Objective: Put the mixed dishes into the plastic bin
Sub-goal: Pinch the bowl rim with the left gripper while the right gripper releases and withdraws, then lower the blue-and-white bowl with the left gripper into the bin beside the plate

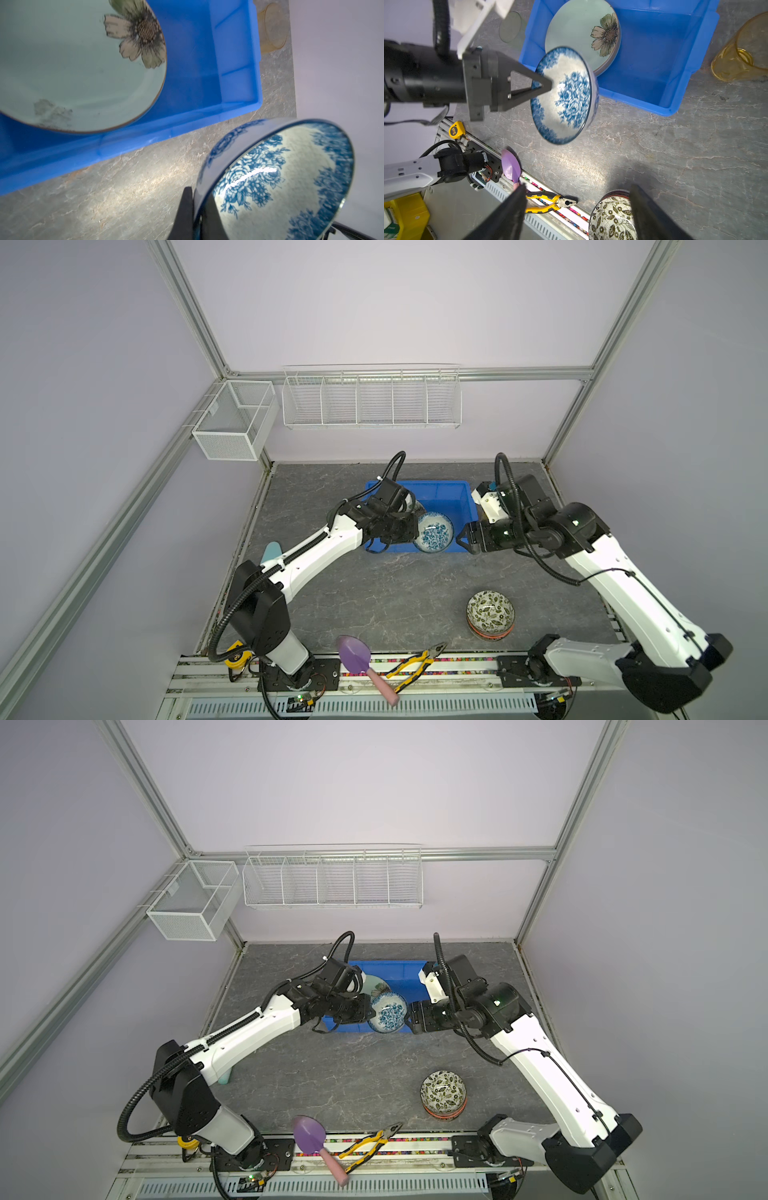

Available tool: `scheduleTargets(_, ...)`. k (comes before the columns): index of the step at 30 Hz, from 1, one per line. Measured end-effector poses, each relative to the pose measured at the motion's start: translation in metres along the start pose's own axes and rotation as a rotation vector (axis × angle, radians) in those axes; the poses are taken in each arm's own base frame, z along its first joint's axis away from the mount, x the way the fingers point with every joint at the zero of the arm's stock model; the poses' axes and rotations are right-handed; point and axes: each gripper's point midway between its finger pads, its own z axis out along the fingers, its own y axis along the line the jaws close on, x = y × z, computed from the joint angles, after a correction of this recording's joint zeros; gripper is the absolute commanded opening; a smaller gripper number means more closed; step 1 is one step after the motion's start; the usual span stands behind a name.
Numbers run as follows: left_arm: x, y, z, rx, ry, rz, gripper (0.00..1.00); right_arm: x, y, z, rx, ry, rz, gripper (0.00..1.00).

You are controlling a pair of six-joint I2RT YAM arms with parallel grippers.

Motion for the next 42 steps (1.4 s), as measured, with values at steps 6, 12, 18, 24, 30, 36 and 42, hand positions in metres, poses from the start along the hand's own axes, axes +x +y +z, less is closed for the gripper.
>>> scheduleTargets(6,-0.032,-0.008,0.021,-0.024,-0.038,0.03,0.0,0.022,-0.017,-0.015,0.037,-0.023,0.045,0.88)
scheduleTargets(12,-0.049,-0.001,0.053,-0.084,-0.041,0.046,0.0,0.037,-0.027,-0.034,0.059,-0.07,0.081,0.88)
scheduleTargets(18,-0.072,-0.004,0.08,-0.111,-0.042,0.074,0.0,0.053,-0.038,-0.039,0.09,-0.075,0.119,0.88)
scheduleTargets(24,-0.083,-0.006,0.106,-0.123,-0.012,0.106,0.0,0.063,-0.05,-0.039,0.125,-0.077,0.152,0.88)
scheduleTargets(30,-0.067,0.013,0.133,-0.17,0.074,0.115,0.0,0.068,-0.065,-0.041,0.179,-0.061,0.191,0.89)
scheduleTargets(36,-0.046,0.033,0.151,-0.22,0.16,0.122,0.0,0.066,-0.075,-0.039,0.21,-0.052,0.209,0.89)
scheduleTargets(42,-0.044,0.031,0.152,-0.206,0.177,0.142,0.0,0.069,-0.082,-0.032,0.219,-0.021,0.22,0.88)
